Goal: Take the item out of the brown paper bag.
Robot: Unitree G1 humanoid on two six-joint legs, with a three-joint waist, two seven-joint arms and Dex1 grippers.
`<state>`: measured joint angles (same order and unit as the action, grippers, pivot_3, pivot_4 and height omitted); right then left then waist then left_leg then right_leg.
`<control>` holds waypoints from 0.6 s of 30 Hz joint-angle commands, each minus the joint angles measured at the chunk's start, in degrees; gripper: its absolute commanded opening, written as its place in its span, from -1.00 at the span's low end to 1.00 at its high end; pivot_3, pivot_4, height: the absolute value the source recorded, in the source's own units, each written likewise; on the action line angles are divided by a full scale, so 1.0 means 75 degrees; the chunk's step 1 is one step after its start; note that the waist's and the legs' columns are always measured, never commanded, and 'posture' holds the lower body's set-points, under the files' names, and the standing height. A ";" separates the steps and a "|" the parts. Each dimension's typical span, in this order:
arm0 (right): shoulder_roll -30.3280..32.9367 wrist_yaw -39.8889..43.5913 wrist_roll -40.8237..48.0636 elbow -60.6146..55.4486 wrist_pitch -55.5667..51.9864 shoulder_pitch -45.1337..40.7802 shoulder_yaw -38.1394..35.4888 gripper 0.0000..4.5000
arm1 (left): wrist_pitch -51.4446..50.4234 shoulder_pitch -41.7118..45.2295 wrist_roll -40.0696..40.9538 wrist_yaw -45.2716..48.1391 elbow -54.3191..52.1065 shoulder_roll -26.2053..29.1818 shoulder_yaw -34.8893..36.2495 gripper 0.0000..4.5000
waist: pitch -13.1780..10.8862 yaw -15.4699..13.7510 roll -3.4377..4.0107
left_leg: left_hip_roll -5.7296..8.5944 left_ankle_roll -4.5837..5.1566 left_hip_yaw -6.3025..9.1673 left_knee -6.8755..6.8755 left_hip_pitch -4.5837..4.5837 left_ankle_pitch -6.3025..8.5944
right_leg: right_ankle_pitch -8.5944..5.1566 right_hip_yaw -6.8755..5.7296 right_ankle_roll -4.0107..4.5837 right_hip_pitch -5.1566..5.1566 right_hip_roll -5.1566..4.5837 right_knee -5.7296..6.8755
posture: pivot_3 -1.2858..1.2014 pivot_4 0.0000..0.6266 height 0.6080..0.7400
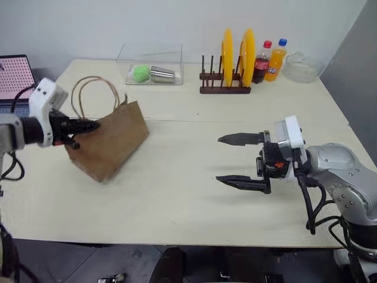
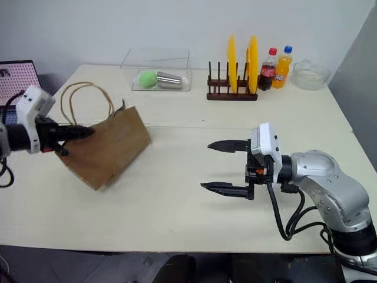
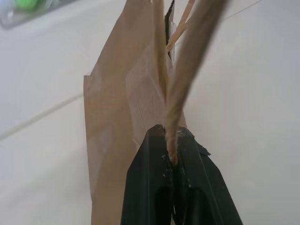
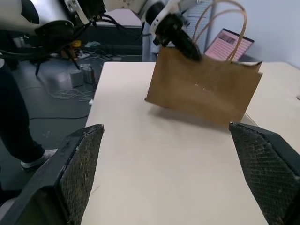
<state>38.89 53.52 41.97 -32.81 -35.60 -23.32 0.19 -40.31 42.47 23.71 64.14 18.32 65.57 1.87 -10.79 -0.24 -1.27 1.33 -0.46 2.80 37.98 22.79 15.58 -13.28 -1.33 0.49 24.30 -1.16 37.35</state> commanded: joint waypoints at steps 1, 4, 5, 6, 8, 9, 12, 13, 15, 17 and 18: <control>0.0013 -0.0476 0.0145 -0.0464 -0.0026 0.0248 -0.0408 1.00 | 0.1291 0.1112 -0.0727 0.0839 0.0819 -0.0304 -0.0600 -0.99 | 0.0000 -0.0006 0.0000 | 0.0000 0.0000 -0.0001 0.0000 0.0000 0.0000 | 0.0000 -0.0001 0.0000 0.0000 0.0001 0.0000 | 0.03 -0.52 1.00; -0.0055 -0.0995 0.0043 -0.0755 -0.0053 0.0652 -0.0534 1.00 | 0.2526 0.2172 -0.1383 0.1445 0.1938 -0.1064 -0.1209 -0.99 | 0.0000 -0.0010 -0.0004 | 0.0003 0.0002 -0.0002 0.0006 0.0001 -0.0001 | -0.0001 -0.0004 -0.0002 -0.0002 0.0002 0.0007 | 0.03 -0.52 1.00; -0.0095 -0.1202 0.0003 -0.0870 -0.0057 0.0811 -0.0580 1.00 | 0.2967 0.2561 -0.1592 0.1571 0.2404 -0.1406 -0.1378 -0.99 | 0.0000 -0.0033 -0.0005 | 0.0003 0.0002 -0.0004 0.0010 0.0001 -0.0001 | -0.0007 -0.0003 -0.0013 0.0000 0.0003 0.0010 | 0.03 -0.52 1.00; -0.0172 -0.1485 -0.0052 -0.1026 -0.0068 0.1020 -0.0639 1.00 | 0.3593 0.2999 -0.1857 0.1695 0.3008 -0.1829 -0.1570 -0.99 | -0.0004 -0.0043 -0.0014 | 0.0005 0.0003 -0.0001 0.0017 0.0003 -0.0001 | -0.0015 -0.0006 -0.0026 -0.0001 0.0002 0.0022 | 0.03 -0.52 1.00; -0.0286 -0.1984 -0.0216 -0.1344 -0.0075 0.1344 -0.0676 1.00 | 0.4321 0.3675 -0.2165 0.1845 0.4011 -0.2465 -0.1701 -0.99 | -0.0013 -0.0093 -0.0028 | 0.0006 0.0004 0.0002 0.0025 0.0008 -0.0002 | -0.0019 -0.0012 -0.0032 0.0000 0.0001 0.0030 | 0.03 -0.52 1.00; -0.0353 -0.2239 -0.0331 -0.1509 -0.0051 0.1496 -0.0679 1.00 | 0.4770 0.3956 -0.2323 0.1913 0.4474 -0.2727 -0.1741 -0.99 | -0.0019 -0.0094 -0.0039 | 0.0006 0.0004 0.0003 0.0029 0.0010 -0.0002 | -0.0020 -0.0013 -0.0034 0.0001 0.0002 0.0033 | 0.03 -0.52 1.00; -0.0513 -0.2837 -0.0590 -0.1968 -0.0045 0.1905 -0.0641 1.00 | 0.5745 0.4601 -0.2727 0.2077 0.5549 -0.3309 -0.1811 -0.99 | -0.0029 -0.0019 -0.0056 | 0.0005 0.0005 -0.0009 0.0031 0.0011 -0.0001 | -0.0020 0.0000 -0.0035 0.0011 0.0002 0.0043 | 0.03 -0.52 1.00; -0.0605 -0.3012 -0.0673 -0.2130 0.0024 0.2079 -0.0609 1.00 | 0.6031 0.4818 -0.2843 0.2086 0.5883 -0.3534 -0.1815 -0.99 | -0.0030 0.0022 -0.0057 | 0.0005 0.0005 -0.0010 0.0031 0.0011 -0.0001 | -0.0020 0.0001 -0.0036 0.0012 0.0002 0.0048 | 0.03 -0.52 1.00; -0.0759 -0.3240 -0.0820 -0.2352 0.0182 0.2346 -0.0548 1.00 | 0.6495 0.5121 -0.3066 0.2083 0.6376 -0.3840 -0.1832 -0.99 | -0.0031 0.0062 -0.0058 | 0.0005 0.0005 -0.0011 0.0029 0.0007 -0.0001 | -0.0020 0.0004 -0.0035 0.0014 0.0002 0.0060 | 0.03 -0.52 1.00; -0.0812 -0.3521 -0.1076 -0.2650 0.0185 0.2697 -0.0431 1.00 | 0.6918 0.5409 -0.3219 0.2110 0.6763 -0.4256 -0.1819 -0.99 | -0.0031 0.0068 -0.0059 | 0.0004 0.0006 -0.0011 0.0027 0.0005 -0.0001 | -0.0021 0.0003 -0.0037 0.0017 0.0003 0.0068 | 0.03 -0.52 1.00; -0.0878 -0.3694 -0.1175 -0.2799 0.0175 0.2848 -0.0384 1.00 | 0.7113 0.5547 -0.3278 0.2077 0.6931 -0.4505 -0.1792 -0.99 | -0.0032 0.0066 -0.0060 | 0.0004 0.0005 -0.0007 0.0027 0.0005 -0.0001 | -0.0022 -0.0002 -0.0038 0.0017 0.0003 0.0070 | 0.03 -0.52 1.00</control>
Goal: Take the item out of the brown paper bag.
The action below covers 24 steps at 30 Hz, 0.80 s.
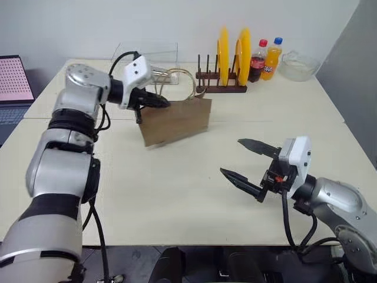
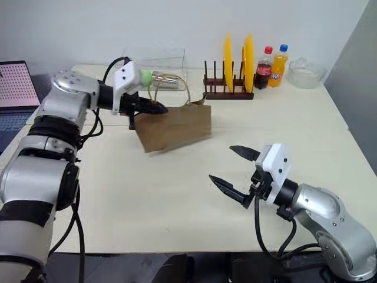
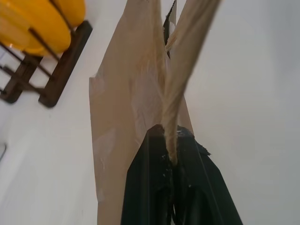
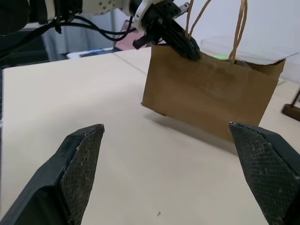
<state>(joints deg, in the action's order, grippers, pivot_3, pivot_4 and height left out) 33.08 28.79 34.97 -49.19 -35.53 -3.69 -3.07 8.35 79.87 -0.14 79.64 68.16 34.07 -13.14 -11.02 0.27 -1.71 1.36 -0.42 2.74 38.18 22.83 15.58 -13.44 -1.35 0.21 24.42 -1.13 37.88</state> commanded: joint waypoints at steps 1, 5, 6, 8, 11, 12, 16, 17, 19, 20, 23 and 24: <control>-0.0144 -0.0527 -0.0302 -0.0715 0.0139 0.0327 0.0082 1.00 | 0.0706 0.0662 -0.0138 -0.0013 0.0418 -0.0493 0.0248 -0.99 | -0.0001 -0.0007 -0.0002 | 0.0000 0.0000 0.0001 0.0001 0.0000 0.0000 | 0.0000 -0.0001 -0.0001 0.0000 0.0000 0.0001 | 0.03 -0.52 1.00; -0.0237 -0.0875 -0.0454 -0.1054 0.0069 0.0618 0.0158 1.00 | 0.1019 0.0841 -0.0302 -0.0095 0.0722 -0.0935 0.0340 -0.99 | -0.0005 0.0009 -0.0008 | 0.0001 0.0000 -0.0001 0.0012 0.0000 0.0000 | -0.0001 0.0001 -0.0002 -0.0001 0.0002 0.0004 | 0.03 -0.52 1.00; -0.0253 -0.0962 -0.0497 -0.1126 0.0052 0.0681 0.0186 1.00 | 0.1047 0.0864 -0.0345 -0.0095 0.0775 -0.1041 0.0343 -0.99 | -0.0005 0.0017 -0.0008 | 0.0001 0.0000 -0.0002 0.0016 0.0000 0.0000 | -0.0001 0.0002 -0.0002 -0.0002 0.0004 0.0007 | 0.03 -0.52 1.00; -0.0273 -0.1118 -0.0576 -0.1257 0.0027 0.0809 0.0236 1.00 | 0.1116 0.0867 -0.0419 -0.0026 0.0839 -0.1197 0.0343 -0.99 | -0.0005 0.0023 -0.0008 | -0.0002 0.0001 -0.0002 0.0019 -0.0002 0.0000 | -0.0001 0.0004 -0.0002 -0.0002 0.0007 0.0014 | 0.03 -0.52 1.00; -0.0320 -0.1407 -0.0771 -0.1394 -0.0043 0.0890 0.0360 1.00 | 0.1334 0.0799 -0.0579 0.0049 0.0904 -0.1420 0.0279 -0.99 | -0.0005 0.0023 -0.0008 | -0.0004 0.0001 0.0001 0.0030 -0.0003 -0.0001 | -0.0001 0.0002 -0.0002 -0.0004 0.0010 0.0021 | 0.03 -0.52 1.00; -0.0314 -0.1498 -0.0832 -0.1419 -0.0028 0.0921 0.0398 1.00 | 0.1393 0.0787 -0.0632 0.0037 0.0916 -0.1464 0.0276 -0.99 | -0.0005 0.0023 -0.0008 | -0.0004 0.0001 0.0001 0.0032 -0.0004 -0.0001 | -0.0001 0.0002 -0.0002 -0.0005 0.0011 0.0020 | 0.03 -0.52 1.00; -0.0311 -0.1935 -0.1245 -0.1441 0.0053 0.0933 0.0657 1.00 | 0.1730 0.0720 -0.0940 -0.0138 0.0969 -0.1597 0.0191 -0.99 | -0.0005 0.0024 -0.0008 | -0.0004 0.0001 -0.0003 0.0041 -0.0002 -0.0001 | -0.0001 0.0006 -0.0002 -0.0006 0.0011 0.0022 | 0.03 -0.52 1.00; -0.0304 -0.2102 -0.1455 -0.1441 0.0104 0.0931 0.0779 1.00 | 0.1850 0.0684 -0.0999 -0.0197 0.0981 -0.1635 0.0196 -0.99 | -0.0005 0.0023 -0.0008 | -0.0004 0.0001 -0.0003 0.0041 -0.0002 -0.0001 | -0.0001 0.0005 -0.0002 -0.0006 0.0011 0.0021 | 0.03 -0.52 1.00; -0.0306 -0.2312 -0.1660 -0.1441 0.0176 0.0938 0.0957 1.00 | 0.2080 0.0625 -0.1107 -0.0377 0.0994 -0.1680 0.0205 -0.99 | -0.0005 0.0017 -0.0008 | -0.0004 0.0001 0.0000 0.0041 -0.0001 0.0000 | -0.0001 0.0003 -0.0002 -0.0006 0.0011 0.0021 | 0.03 -0.52 1.00; -0.0320 -0.2401 -0.1748 -0.1441 0.0209 0.0939 0.1033 1.00 | 0.2168 0.0603 -0.1165 -0.0480 0.1004 -0.1693 0.0199 -0.99 | -0.0005 0.0011 -0.0009 | -0.0003 0.0001 -0.0001 0.0042 -0.0001 0.0000 | -0.0001 0.0004 -0.0002 -0.0006 0.0011 0.0021 | 0.03 -0.52 1.00; -0.0352 -0.2579 -0.1903 -0.1441 0.0285 0.0931 0.1182 1.00 | 0.2336 0.0573 -0.1300 -0.0643 0.1033 -0.1705 0.0203 -0.99 | -0.0005 0.0008 -0.0009 | -0.0001 0.0002 -0.0001 0.0049 0.0000 0.0000 | -0.0001 0.0004 -0.0003 -0.0009 0.0011 0.0021 | 0.03 -0.52 1.00; -0.0389 -0.2628 -0.1937 -0.1441 0.0300 0.0909 0.1219 1.00 | 0.2304 0.0580 -0.1368 -0.0671 0.1052 -0.1702 0.0178 -0.99 | -0.0005 0.0008 -0.0009 | -0.0001 0.0002 -0.0001 0.0052 0.0000 0.0000 | -0.0001 0.0004 -0.0003 -0.0009 0.0011 0.0022 | 0.03 -0.52 1.00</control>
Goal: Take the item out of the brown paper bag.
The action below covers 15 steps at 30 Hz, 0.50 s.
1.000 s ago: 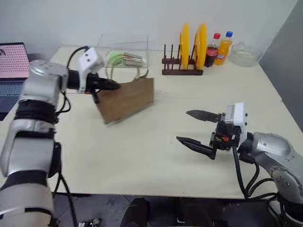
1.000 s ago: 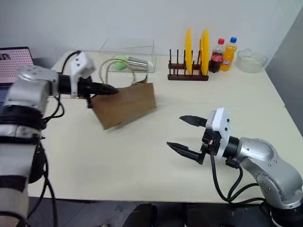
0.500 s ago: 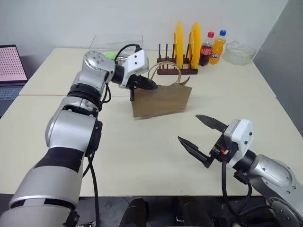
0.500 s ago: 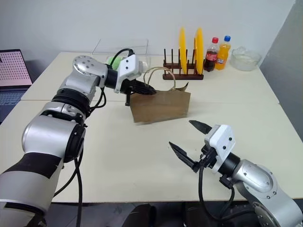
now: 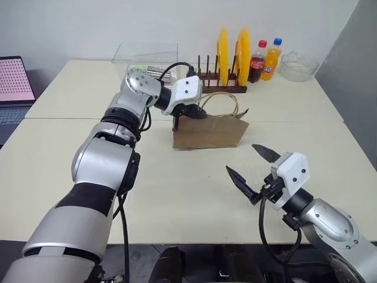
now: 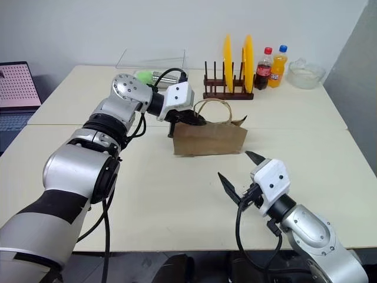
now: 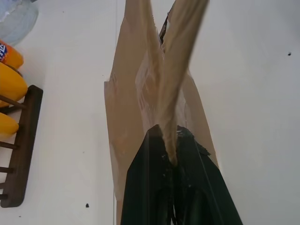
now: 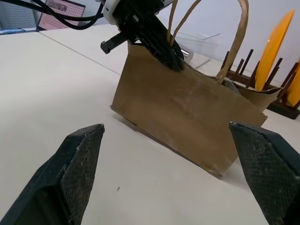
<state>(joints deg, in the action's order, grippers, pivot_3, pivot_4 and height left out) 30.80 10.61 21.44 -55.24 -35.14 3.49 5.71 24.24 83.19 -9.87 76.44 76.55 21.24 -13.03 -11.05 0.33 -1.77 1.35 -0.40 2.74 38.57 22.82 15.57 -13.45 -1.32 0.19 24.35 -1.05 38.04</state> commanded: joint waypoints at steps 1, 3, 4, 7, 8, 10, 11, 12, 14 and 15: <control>-0.0114 -0.0244 -0.0149 -0.0635 0.0257 -0.0070 0.0074 1.00 | 0.0133 0.0149 -0.0129 -0.0264 -0.0048 0.0013 0.0140 -0.99 | 0.0000 0.0000 0.0000 | 0.0000 0.0000 0.0001 0.0004 0.0000 0.0000 | 0.0000 0.0000 0.0000 0.0000 0.0000 0.0002 | 0.03 -0.52 1.00; -0.0153 -0.0287 -0.0173 -0.0635 0.0269 -0.0097 0.0117 1.00 | 0.0062 0.0175 -0.0223 -0.0388 -0.0022 0.0022 0.0123 -0.90 | 0.0000 0.0001 0.0000 | 0.0000 0.0001 0.0001 0.0011 0.0001 0.0001 | 0.0000 -0.0001 0.0000 -0.0002 0.0000 0.0004 | 0.03 -0.52 1.00; -0.0168 -0.0292 -0.0182 -0.0635 0.0280 -0.0107 0.0133 1.00 | 0.0061 0.0185 -0.0261 -0.0418 -0.0015 0.0026 0.0129 -0.79 | 0.0000 0.0001 0.0000 | 0.0000 0.0001 0.0001 0.0014 0.0001 0.0001 | 0.0000 -0.0001 0.0000 -0.0004 0.0001 0.0005 | 0.03 -0.52 1.00; -0.0208 -0.0296 -0.0220 -0.0635 0.0299 -0.0149 0.0197 1.00 | 0.0104 0.0225 -0.0349 -0.0473 -0.0006 0.0054 0.0144 -0.44 | 0.0000 0.0001 0.0000 | 0.0000 0.0003 0.0003 0.0021 0.0000 0.0002 | 0.0001 -0.0002 -0.0002 -0.0009 0.0001 0.0004 | 0.03 -0.52 1.00; -0.0226 -0.0292 -0.0236 -0.0635 0.0300 -0.0160 0.0218 1.00 | 0.0152 0.0233 -0.0383 -0.0508 -0.0008 0.0066 0.0141 -0.29 | 0.0000 0.0002 0.0000 | 0.0000 0.0003 0.0002 0.0021 0.0000 0.0002 | 0.0001 -0.0002 -0.0002 -0.0010 0.0001 0.0005 | 0.03 -0.52 1.00; -0.0263 -0.0277 -0.0269 -0.0635 0.0268 -0.0196 0.0258 1.00 | 0.0275 0.0249 -0.0447 -0.0677 -0.0016 0.0102 0.0141 0.00 | 0.0000 0.0002 0.0000 | 0.0000 0.0004 0.0002 0.0022 -0.0001 0.0002 | 0.0001 -0.0002 -0.0003 -0.0010 0.0001 0.0005 | 0.03 -0.52 1.00; -0.0283 -0.0253 -0.0288 -0.0635 0.0245 -0.0224 0.0277 1.00 | 0.0316 0.0265 -0.0475 -0.0732 -0.0017 0.0136 0.0141 0.16 | 0.0000 0.0002 0.0000 | 0.0000 0.0003 0.0003 0.0023 -0.0001 0.0002 | 0.0001 -0.0002 -0.0003 -0.0010 0.0001 0.0006 | 0.03 -0.52 1.00; -0.0305 -0.0228 -0.0312 -0.0635 0.0222 -0.0252 0.0296 1.00 | 0.0332 0.0281 -0.0495 -0.0760 -0.0015 0.0173 0.0145 0.28 | 0.0000 0.0002 0.0000 | -0.0001 0.0003 0.0003 0.0023 -0.0001 0.0002 | 0.0001 -0.0002 -0.0003 -0.0009 0.0001 0.0007 | 0.03 -0.52 1.00; -0.0316 -0.0168 -0.0338 -0.0632 0.0125 -0.0333 0.0310 1.00 | 0.0377 0.0310 -0.0533 -0.0780 -0.0018 0.0298 0.0173 0.42 | 0.0000 0.0012 0.0000 | 0.0000 0.0004 0.0001 0.0023 -0.0002 0.0002 | 0.0002 0.0000 -0.0003 -0.0009 0.0001 0.0008 | 0.03 -0.52 1.00; -0.0296 -0.0147 -0.0372 -0.0615 0.0069 -0.0394 0.0312 1.00 | 0.0347 0.0315 -0.0490 -0.0709 -0.0026 0.0384 0.0230 0.42 | 0.0000 0.0017 0.0000 | -0.0001 0.0004 0.0000 0.0023 -0.0002 0.0002 | 0.0002 0.0000 -0.0003 -0.0009 0.0001 0.0008 | 0.03 -0.52 1.00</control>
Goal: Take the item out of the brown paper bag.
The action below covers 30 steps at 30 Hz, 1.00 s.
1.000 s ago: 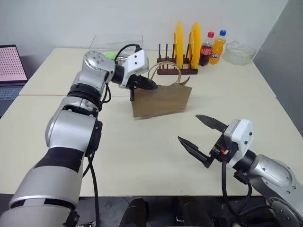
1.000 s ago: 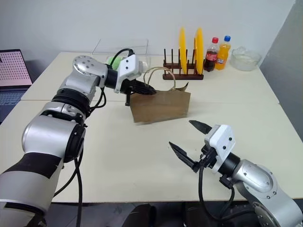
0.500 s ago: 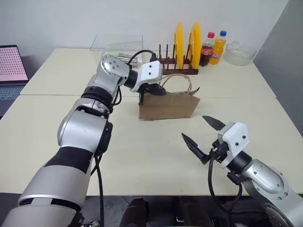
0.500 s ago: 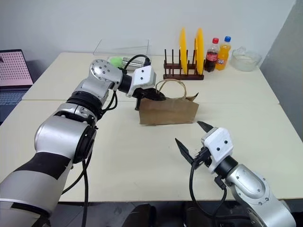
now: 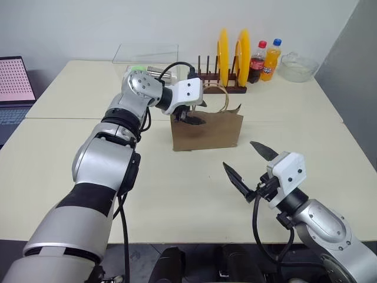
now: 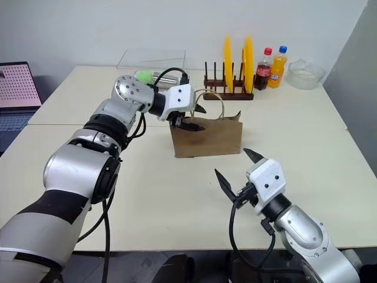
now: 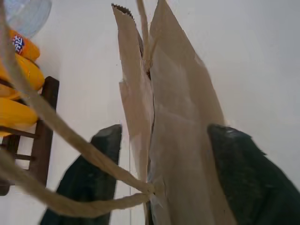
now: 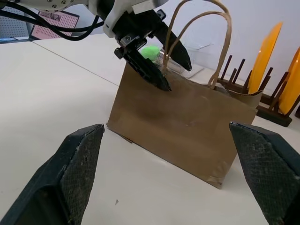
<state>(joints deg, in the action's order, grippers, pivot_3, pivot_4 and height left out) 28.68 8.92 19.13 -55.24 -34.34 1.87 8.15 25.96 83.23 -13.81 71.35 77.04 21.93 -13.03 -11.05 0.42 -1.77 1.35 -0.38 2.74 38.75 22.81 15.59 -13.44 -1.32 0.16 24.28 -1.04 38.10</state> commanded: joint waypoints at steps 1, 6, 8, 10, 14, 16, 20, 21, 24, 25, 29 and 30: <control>0.0007 0.0097 -0.0103 -0.0588 -0.0078 -0.0239 -0.0017 1.00 | 0.0084 0.0311 0.0093 0.0041 -0.0102 0.0372 0.0292 0.42 | 0.0000 0.0006 0.0000 | 0.0000 0.0000 0.0000 0.0000 -0.0001 0.0000 | 0.0000 0.0000 0.0000 0.0000 0.0000 0.0001 | 0.03 -0.52 1.00; -0.0019 0.0287 -0.0089 -0.0327 -0.0155 -0.0559 -0.0126 1.00 | -0.0412 0.0267 0.0638 0.0683 -0.0204 0.0747 0.0885 0.42 | 0.0000 0.0009 0.0000 | -0.0003 0.0000 0.0001 0.0000 -0.0001 0.0000 | 0.0000 -0.0002 0.0000 0.0000 0.0002 0.0004 | 0.03 -0.52 1.00; -0.0053 0.0502 0.0117 -0.0076 -0.0166 -0.0795 -0.0224 1.00 | -0.0626 0.0117 0.0831 0.1002 -0.0316 0.0978 0.1095 0.42 | 0.0000 0.0010 0.0000 | -0.0002 0.0000 0.0003 0.0003 0.0000 0.0000 | 0.0000 -0.0005 0.0000 -0.0001 0.0002 0.0003 | 0.03 -0.52 1.00; -0.0056 0.0707 0.0288 0.0199 -0.0213 -0.1141 -0.0364 1.00 | -0.0671 -0.0094 0.1018 0.1167 -0.0494 0.1227 0.1281 0.42 | 0.0000 0.0030 0.0000 | -0.0002 0.0000 0.0000 0.0005 -0.0002 0.0000 | 0.0000 -0.0003 0.0000 -0.0002 0.0002 0.0004 | 0.03 -0.52 1.00; -0.0026 0.1200 0.0771 0.0966 -0.0262 -0.2046 -0.0924 1.00 | -0.1203 -0.0539 0.1612 0.1376 -0.1097 0.1655 0.1777 0.42 | 0.0000 0.0055 0.0001 | -0.0003 0.0000 0.0003 0.0008 -0.0006 0.0000 | 0.0001 -0.0003 0.0003 -0.0003 0.0001 0.0012 | 0.03 -0.52 1.00; 0.0054 0.1448 0.0930 0.1400 -0.0233 -0.2440 -0.1192 1.00 | -0.1577 -0.1003 0.1957 0.1462 -0.1831 0.1843 0.1993 0.42 | 0.0000 0.0076 0.0001 | -0.0002 0.0000 0.0003 0.0012 -0.0006 0.0000 | 0.0004 -0.0001 0.0007 -0.0003 0.0000 0.0018 | 0.03 -0.52 1.00; 0.0380 0.2219 0.0872 0.2812 0.0051 -0.3545 -0.1295 1.00 | -0.3982 -0.3739 0.3257 0.1107 -0.6439 0.2217 0.2640 0.42 | 0.0002 0.0156 0.0005 | 0.0001 -0.0001 -0.0004 0.0012 -0.0020 0.0000 | 0.0023 0.0015 0.0039 0.0001 -0.0009 0.0054 | 0.03 -0.52 1.00; 0.0486 0.2411 0.0764 0.3197 0.0144 -0.3819 -0.1247 1.00 | -0.4603 -0.4512 0.3528 0.0792 -0.7695 0.2262 0.2802 0.42 | 0.0002 0.0193 0.0007 | 0.0001 -0.0001 -0.0010 0.0010 -0.0029 0.0000 | 0.0022 0.0030 0.0040 0.0000 -0.0012 0.0064 | 0.03 -0.52 1.00; 0.0657 0.3026 0.0591 0.4247 0.0463 -0.4641 -0.1001 1.00 | -0.6229 -0.6271 0.4190 -0.0331 -1.0488 0.2311 0.3347 0.42 | 0.0001 0.0192 0.0004 | 0.0000 -0.0003 -0.0008 0.0008 -0.0039 0.0000 | 0.0022 0.0044 0.0043 0.0004 -0.0009 0.0071 | 0.03 -0.52 1.00; 0.0671 0.3202 0.0466 0.4711 0.0589 -0.4994 -0.0898 1.00 | -0.6734 -0.6782 0.4420 -0.0783 -1.1291 0.2248 0.3556 0.42 | 0.0001 0.0174 0.0004 | -0.0001 -0.0003 -0.0005 0.0008 -0.0038 0.0000 | 0.0023 0.0043 0.0043 0.0007 -0.0007 0.0074 | 0.03 -0.52 1.00; 0.0663 0.3778 -0.0283 0.6909 0.1339 -0.6392 -0.0489 0.74 | -0.8136 -0.8556 0.5210 -0.2275 -1.3941 0.1807 0.3971 0.44 | 0.0001 0.0161 0.0004 | 0.0001 -0.0003 -0.0016 0.0010 -0.0059 0.0000 | 0.0023 0.0052 0.0043 -0.0003 -0.0008 0.0088 | 0.03 -0.52 1.00; 0.0646 0.3918 -0.0442 0.7352 0.1524 -0.6647 -0.0396 0.57 | -0.8281 -0.8857 0.5307 -0.2528 -1.4320 0.1727 0.3989 0.44 | 0.0002 0.0141 0.0003 | 0.0002 -0.0003 -0.0024 0.0009 -0.0083 0.0000 | 0.0022 0.0057 0.0043 -0.0021 -0.0009 0.0088 | 0.03 -0.52 1.00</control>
<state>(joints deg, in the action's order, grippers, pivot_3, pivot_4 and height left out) 33.27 36.51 17.78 -3.25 -26.39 -45.71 4.75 -33.65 17.99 23.87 56.07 -25.03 35.36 15.69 -11.04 1.47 -1.75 1.37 -0.40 2.55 38.80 22.05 15.59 -13.27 -0.87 0.48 24.03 -1.11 38.75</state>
